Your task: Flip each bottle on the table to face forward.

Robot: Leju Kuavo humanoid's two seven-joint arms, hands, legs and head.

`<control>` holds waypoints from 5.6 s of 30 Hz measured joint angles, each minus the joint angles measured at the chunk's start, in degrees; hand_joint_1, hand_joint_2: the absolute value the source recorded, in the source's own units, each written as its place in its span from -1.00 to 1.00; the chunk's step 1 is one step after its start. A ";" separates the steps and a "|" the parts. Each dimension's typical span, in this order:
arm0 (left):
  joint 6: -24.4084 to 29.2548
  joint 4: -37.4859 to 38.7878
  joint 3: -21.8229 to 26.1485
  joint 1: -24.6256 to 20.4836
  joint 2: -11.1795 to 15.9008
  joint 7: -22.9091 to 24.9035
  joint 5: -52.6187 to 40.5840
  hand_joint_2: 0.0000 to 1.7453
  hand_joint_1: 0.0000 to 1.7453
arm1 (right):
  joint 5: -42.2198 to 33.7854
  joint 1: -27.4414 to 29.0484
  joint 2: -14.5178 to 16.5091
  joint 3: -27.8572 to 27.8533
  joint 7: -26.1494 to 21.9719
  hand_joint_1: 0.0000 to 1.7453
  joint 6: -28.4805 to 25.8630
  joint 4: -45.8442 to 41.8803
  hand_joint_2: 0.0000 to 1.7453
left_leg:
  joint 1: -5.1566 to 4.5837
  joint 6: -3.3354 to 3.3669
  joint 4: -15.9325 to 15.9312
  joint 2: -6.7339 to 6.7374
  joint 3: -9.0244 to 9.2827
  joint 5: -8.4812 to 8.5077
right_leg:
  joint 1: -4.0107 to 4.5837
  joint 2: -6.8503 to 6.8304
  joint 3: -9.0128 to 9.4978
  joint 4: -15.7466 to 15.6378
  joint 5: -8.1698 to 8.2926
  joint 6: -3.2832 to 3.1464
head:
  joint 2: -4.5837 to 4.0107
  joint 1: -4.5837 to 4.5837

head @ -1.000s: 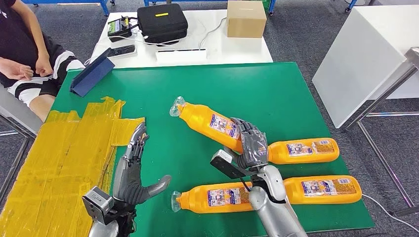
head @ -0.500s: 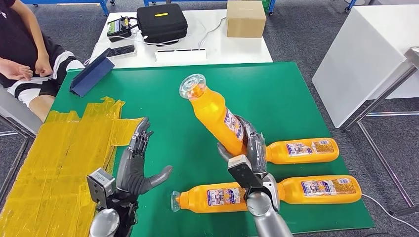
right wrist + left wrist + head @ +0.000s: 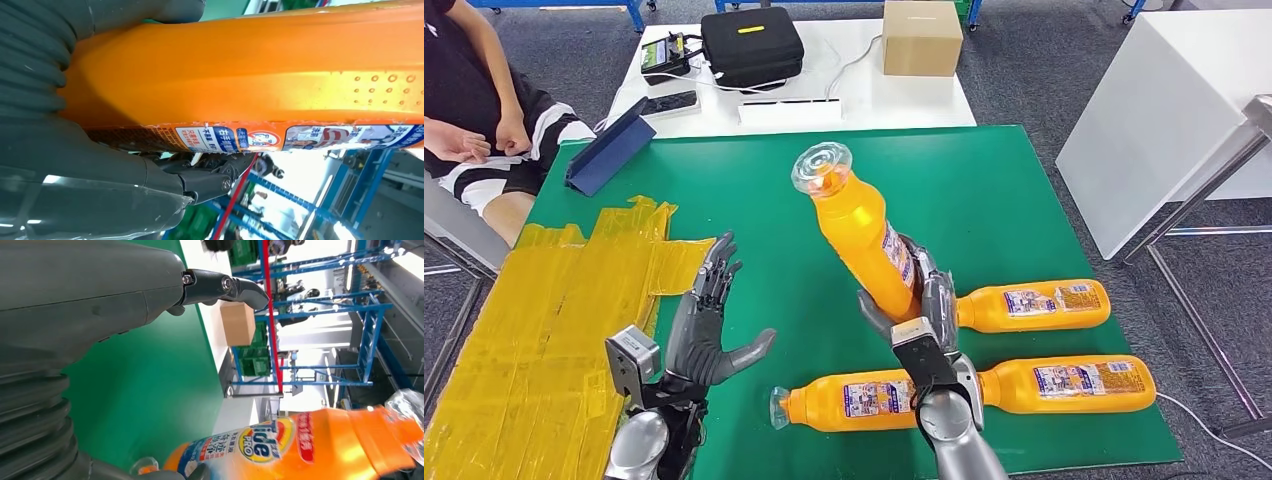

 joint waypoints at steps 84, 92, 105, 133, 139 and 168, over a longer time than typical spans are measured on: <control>-6.86 3.27 -2.12 -0.30 5.59 -1.71 15.83 1.00 1.00 | 9.69 -8.21 4.29 22.64 0.37 -1.00 -9.48 26.25 1.00 | 0.03 -0.02 -0.01 0.04 -0.05 0.01 | 0.01 0.01 -0.10 0.02 -0.01 -0.01 | 0.00 0.02; 9.86 -5.33 1.88 1.20 4.47 -5.43 0.51 1.00 1.00 | 4.19 -0.88 2.36 17.12 1.03 -1.00 -4.28 12.41 1.00 | 0.03 -0.03 -0.01 0.00 -0.09 0.00 | 0.01 0.00 -0.10 0.02 -0.02 -0.03 | 0.00 0.01; 38.12 -8.89 11.73 0.84 4.54 1.48 -46.37 1.00 1.00 | 2.53 4.36 1.33 8.16 1.08 -1.00 -2.65 -2.20 1.00 | 0.03 -0.03 -0.01 -0.01 -0.08 0.01 | 0.00 0.00 -0.11 0.02 -0.02 -0.03 | 0.00 0.02; 30.23 30.59 15.24 -15.55 8.27 29.09 -77.00 1.00 -0.94 | 7.18 4.48 1.17 4.21 2.81 -1.00 -0.15 -7.55 1.00 | 0.02 -0.02 -0.01 -0.03 -0.04 0.04 | 0.01 -0.01 0.01 0.04 0.00 -0.01 | 0.00 0.02; 34.20 39.05 17.41 -19.64 8.67 34.76 -82.85 1.00 -1.00 | 7.92 4.09 1.17 4.36 3.89 -1.00 0.28 -6.90 1.00 | 0.03 -0.03 -0.02 0.00 0.03 0.03 | 0.01 0.00 0.06 0.04 0.00 -0.01 | 0.00 0.02; 26.23 27.12 22.66 -12.18 5.20 12.20 -56.93 1.00 -1.00 | 10.86 6.86 -3.38 5.05 7.44 -1.00 11.16 -5.26 1.00 | -0.02 -0.02 -0.01 0.01 0.14 0.02 | -0.02 -0.01 0.10 0.02 -0.01 -0.01 | 0.00 0.01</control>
